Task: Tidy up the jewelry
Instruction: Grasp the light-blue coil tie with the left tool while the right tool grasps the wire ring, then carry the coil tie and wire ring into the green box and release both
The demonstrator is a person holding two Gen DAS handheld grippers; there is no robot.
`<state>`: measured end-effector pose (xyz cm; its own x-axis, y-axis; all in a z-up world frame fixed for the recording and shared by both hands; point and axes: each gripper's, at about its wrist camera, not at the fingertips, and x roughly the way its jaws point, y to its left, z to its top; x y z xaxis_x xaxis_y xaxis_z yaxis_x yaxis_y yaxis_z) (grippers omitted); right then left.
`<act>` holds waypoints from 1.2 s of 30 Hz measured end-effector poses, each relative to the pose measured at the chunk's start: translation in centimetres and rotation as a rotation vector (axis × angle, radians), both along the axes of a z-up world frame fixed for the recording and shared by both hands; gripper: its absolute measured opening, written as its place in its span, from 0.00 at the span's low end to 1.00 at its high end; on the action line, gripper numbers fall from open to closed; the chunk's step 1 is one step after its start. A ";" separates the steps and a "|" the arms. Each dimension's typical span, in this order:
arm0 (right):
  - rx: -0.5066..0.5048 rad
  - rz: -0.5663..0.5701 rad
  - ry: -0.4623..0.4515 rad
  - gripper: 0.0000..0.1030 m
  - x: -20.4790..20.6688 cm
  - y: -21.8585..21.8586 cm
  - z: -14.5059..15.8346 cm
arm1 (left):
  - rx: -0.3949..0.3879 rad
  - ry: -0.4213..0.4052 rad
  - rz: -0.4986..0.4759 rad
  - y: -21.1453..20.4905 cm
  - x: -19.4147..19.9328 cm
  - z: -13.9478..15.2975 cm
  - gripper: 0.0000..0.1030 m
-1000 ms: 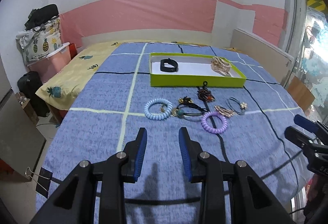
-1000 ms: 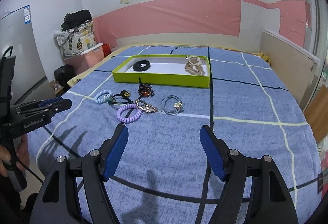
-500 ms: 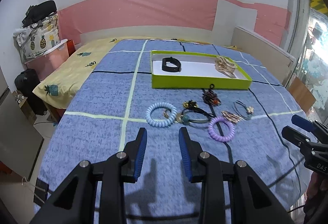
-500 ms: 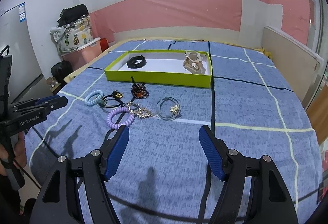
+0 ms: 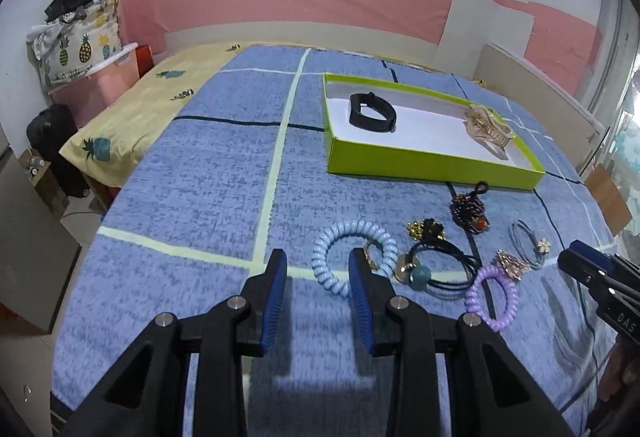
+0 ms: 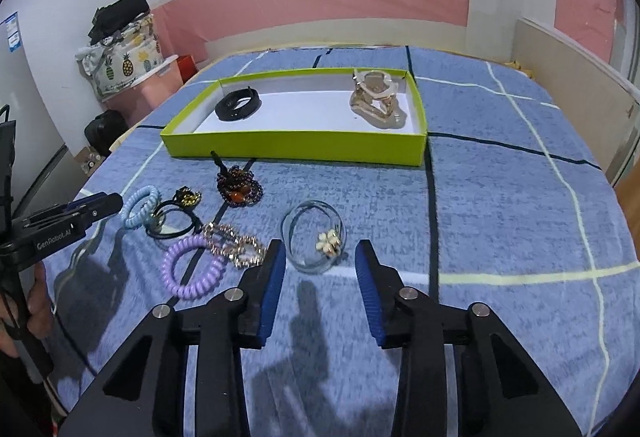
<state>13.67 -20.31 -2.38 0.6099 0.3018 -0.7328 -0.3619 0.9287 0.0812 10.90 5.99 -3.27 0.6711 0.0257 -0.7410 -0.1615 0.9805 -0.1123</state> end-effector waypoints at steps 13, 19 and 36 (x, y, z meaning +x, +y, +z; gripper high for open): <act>-0.073 -0.003 0.077 0.17 2.5 0.5 -1.7 | 0.054 0.057 0.004 -0.7 1.9 -1.3 0.23; -0.078 0.007 0.068 0.15 2.2 0.5 -1.7 | 0.079 0.060 -0.020 -1.4 2.4 -1.2 0.09; 0.005 -0.014 -0.027 0.15 -0.3 -1.2 1.5 | 0.042 -0.056 -0.028 -0.5 -1.0 2.1 0.09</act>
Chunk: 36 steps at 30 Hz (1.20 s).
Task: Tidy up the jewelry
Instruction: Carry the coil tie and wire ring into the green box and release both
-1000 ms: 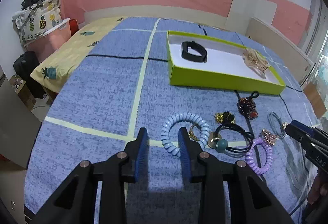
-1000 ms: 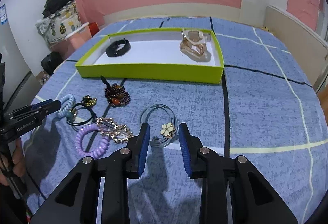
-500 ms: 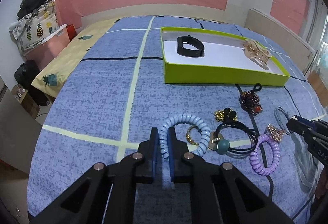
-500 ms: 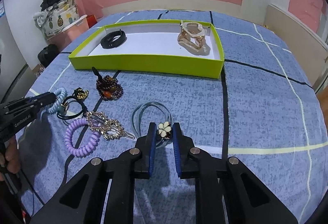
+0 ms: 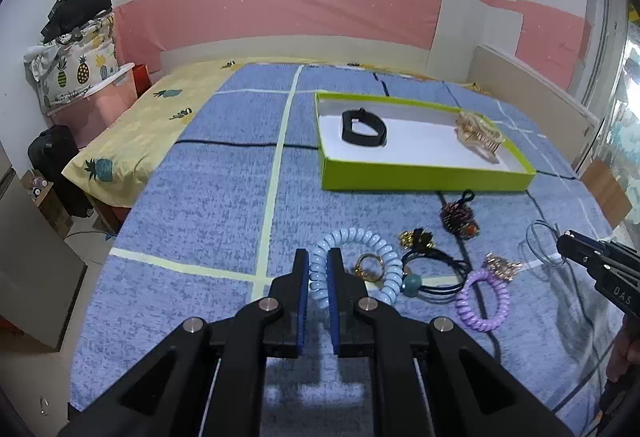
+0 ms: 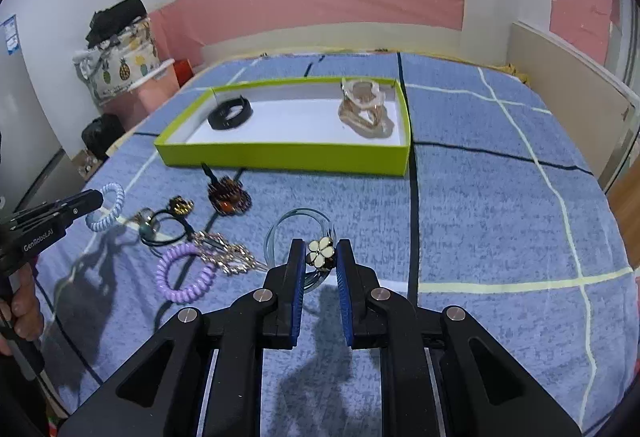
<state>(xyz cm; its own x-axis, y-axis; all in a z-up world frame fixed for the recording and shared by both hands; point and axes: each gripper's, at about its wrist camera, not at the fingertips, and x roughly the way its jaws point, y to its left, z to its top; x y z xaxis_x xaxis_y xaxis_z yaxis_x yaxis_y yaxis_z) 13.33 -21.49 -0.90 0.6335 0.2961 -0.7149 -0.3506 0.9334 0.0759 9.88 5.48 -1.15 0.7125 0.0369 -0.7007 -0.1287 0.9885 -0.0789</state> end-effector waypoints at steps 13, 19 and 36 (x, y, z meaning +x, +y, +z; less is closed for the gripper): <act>0.033 0.008 -0.071 0.15 2.7 0.1 3.0 | 0.001 -0.059 -0.043 -1.2 3.0 3.1 0.09; 0.036 -0.007 -0.076 0.15 6.2 0.2 3.1 | 0.024 -0.066 -0.069 -2.1 6.5 3.7 0.09; -0.037 -0.029 0.061 0.15 13.6 0.6 -0.8 | 0.043 0.069 -0.066 -2.1 14.2 -0.3 0.09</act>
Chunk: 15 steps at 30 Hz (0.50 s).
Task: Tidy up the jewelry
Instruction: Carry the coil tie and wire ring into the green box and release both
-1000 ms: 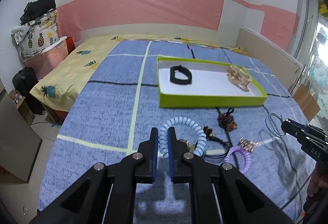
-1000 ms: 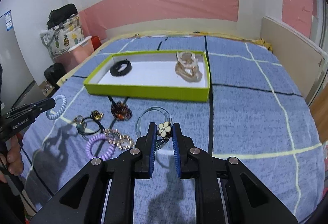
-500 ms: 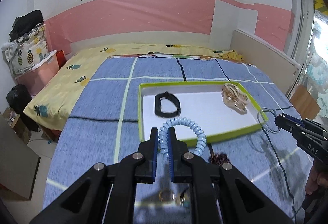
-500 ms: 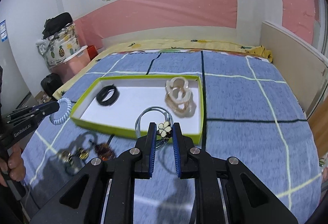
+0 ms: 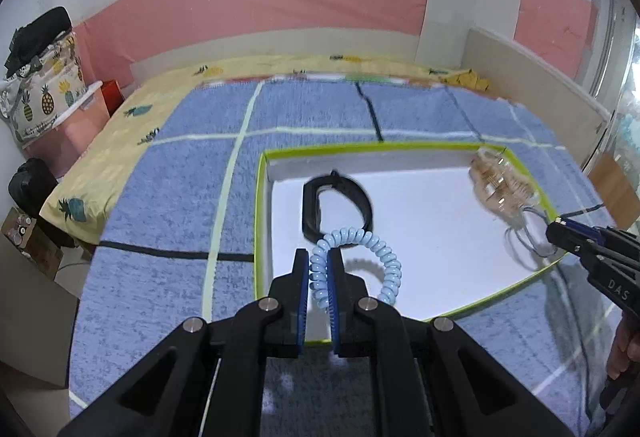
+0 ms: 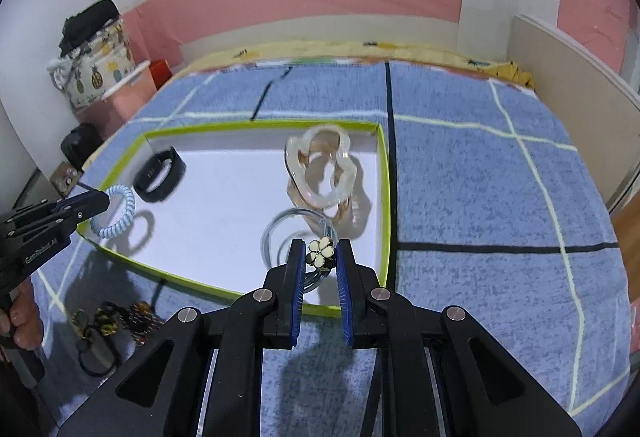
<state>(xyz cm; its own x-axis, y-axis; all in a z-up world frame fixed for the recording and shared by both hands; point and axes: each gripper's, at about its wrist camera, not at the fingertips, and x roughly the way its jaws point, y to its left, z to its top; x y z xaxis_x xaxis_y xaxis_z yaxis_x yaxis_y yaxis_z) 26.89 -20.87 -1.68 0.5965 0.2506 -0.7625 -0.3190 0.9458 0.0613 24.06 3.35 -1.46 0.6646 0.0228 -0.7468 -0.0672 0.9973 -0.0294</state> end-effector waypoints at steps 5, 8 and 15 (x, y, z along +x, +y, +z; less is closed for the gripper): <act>-0.015 -0.003 0.037 0.16 0.6 -0.1 -0.9 | 0.009 0.054 0.007 0.0 0.7 -1.6 0.09; -0.016 -0.007 0.048 0.16 0.9 -0.2 -0.9 | 0.007 0.064 0.001 -0.1 0.9 -2.0 0.09; -0.002 0.002 0.048 0.26 0.7 -0.4 -0.8 | 0.000 0.059 -0.015 -0.3 1.0 -2.0 0.10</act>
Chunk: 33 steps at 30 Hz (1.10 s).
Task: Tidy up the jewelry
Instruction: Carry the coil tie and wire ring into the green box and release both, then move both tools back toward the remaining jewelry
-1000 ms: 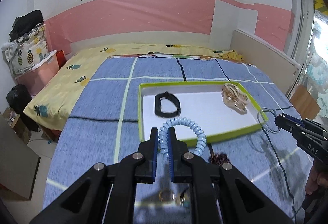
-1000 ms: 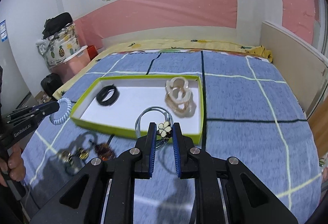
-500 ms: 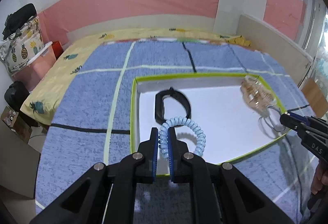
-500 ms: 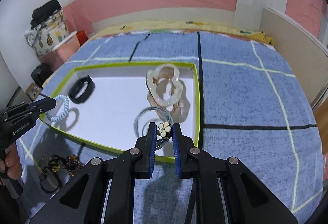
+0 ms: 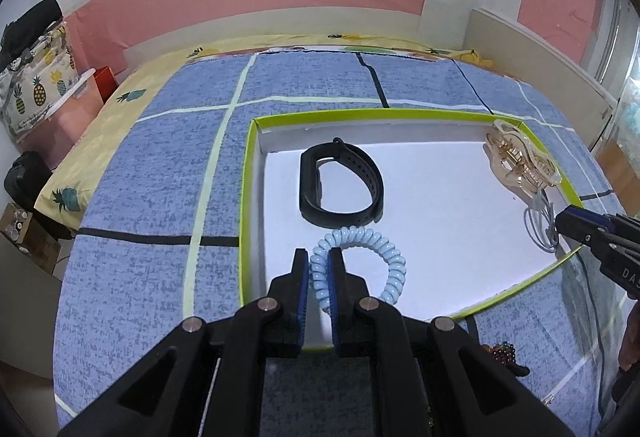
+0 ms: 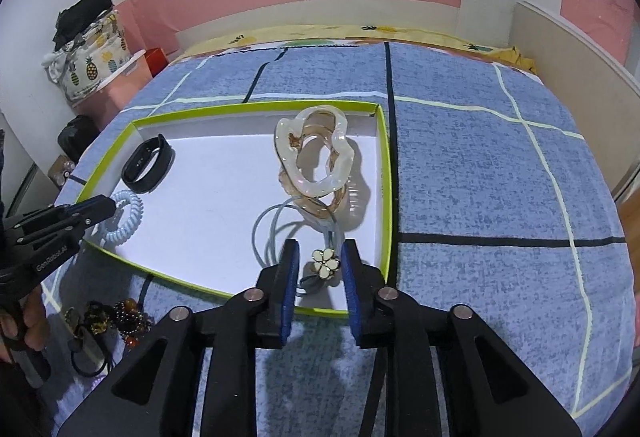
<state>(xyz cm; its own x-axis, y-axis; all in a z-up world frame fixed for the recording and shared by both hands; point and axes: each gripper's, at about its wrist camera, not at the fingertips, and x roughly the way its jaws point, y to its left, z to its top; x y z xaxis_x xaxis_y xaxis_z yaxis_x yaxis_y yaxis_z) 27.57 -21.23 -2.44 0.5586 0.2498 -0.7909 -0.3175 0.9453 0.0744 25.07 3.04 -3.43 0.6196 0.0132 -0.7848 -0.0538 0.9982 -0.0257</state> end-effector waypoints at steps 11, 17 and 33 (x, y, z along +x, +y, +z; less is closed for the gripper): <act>0.023 0.008 -0.036 0.39 -2.0 0.1 1.2 | -0.021 -0.023 0.007 0.5 -1.1 0.9 0.23; 0.045 0.019 -0.072 0.39 -4.3 -0.1 2.4 | -0.018 -0.050 0.009 0.6 -3.2 1.9 0.23; 0.097 0.087 -0.156 0.39 -13.4 -0.1 5.0 | -0.035 -0.123 -0.009 0.7 -11.9 4.3 0.23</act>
